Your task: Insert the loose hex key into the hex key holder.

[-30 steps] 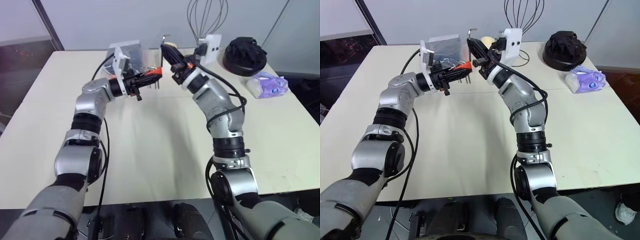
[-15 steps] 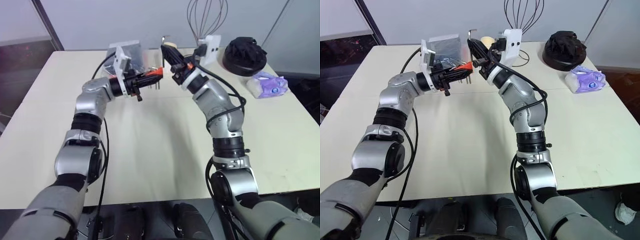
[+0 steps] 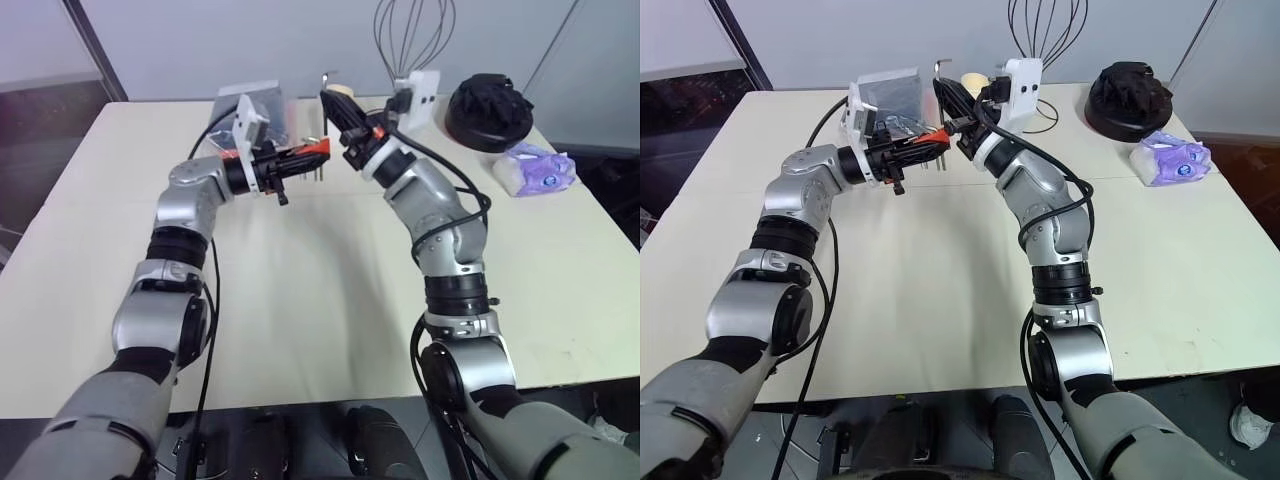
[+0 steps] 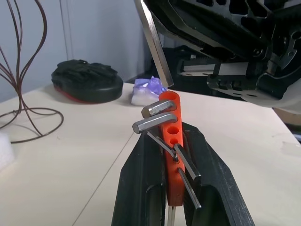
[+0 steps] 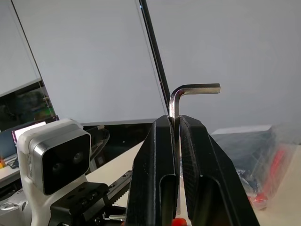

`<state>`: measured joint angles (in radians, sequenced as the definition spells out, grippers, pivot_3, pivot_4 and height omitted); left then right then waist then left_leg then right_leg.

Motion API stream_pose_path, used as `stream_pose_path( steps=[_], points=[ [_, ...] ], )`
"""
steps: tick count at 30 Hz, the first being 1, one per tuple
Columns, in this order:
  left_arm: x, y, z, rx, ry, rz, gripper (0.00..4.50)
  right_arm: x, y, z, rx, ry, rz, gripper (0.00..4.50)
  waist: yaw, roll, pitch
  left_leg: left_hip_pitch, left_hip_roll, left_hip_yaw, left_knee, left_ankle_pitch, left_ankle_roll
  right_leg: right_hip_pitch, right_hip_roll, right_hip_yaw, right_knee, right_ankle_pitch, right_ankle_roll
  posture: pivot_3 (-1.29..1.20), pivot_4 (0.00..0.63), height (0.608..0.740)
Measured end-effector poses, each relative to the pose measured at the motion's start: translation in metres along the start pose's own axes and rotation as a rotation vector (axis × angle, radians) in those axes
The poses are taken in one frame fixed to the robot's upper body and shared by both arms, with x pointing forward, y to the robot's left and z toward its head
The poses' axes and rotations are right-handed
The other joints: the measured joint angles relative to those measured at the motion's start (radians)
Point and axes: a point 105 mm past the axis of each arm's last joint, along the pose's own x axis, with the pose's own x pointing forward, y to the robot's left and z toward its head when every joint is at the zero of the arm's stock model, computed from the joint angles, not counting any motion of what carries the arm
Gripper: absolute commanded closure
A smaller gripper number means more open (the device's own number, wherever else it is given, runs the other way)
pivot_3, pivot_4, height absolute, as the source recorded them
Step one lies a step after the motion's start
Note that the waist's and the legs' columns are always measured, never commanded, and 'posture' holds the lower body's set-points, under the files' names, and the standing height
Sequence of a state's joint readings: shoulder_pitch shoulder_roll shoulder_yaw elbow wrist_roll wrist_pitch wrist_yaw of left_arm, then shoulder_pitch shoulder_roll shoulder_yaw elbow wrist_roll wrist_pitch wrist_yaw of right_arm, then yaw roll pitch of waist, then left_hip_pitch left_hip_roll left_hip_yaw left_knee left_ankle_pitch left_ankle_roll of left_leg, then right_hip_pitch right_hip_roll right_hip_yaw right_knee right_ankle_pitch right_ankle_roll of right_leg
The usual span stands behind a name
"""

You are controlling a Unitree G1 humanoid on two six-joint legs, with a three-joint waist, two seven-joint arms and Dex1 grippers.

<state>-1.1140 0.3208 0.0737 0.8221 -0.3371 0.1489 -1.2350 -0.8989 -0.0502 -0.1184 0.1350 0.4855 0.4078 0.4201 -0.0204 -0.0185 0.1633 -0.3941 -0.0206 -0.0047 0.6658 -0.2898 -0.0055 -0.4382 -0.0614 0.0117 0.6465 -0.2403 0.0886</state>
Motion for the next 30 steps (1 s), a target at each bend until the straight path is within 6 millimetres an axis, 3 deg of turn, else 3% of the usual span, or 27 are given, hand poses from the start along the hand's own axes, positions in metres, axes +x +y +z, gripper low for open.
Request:
stream_pose_path(
  steps=[30],
  points=[
    [-0.0011,0.0024,0.0015,-0.014,-0.017,0.01,4.5,-0.0004,0.0012,-0.0025,-0.007,0.001,0.004,4.49,0.0,0.0,0.0,0.0,0.0,0.0,0.0,0.0,0.0,0.0,0.0,0.0,0.0,0.0,0.0,0.0,0.15,0.74]
  ],
)
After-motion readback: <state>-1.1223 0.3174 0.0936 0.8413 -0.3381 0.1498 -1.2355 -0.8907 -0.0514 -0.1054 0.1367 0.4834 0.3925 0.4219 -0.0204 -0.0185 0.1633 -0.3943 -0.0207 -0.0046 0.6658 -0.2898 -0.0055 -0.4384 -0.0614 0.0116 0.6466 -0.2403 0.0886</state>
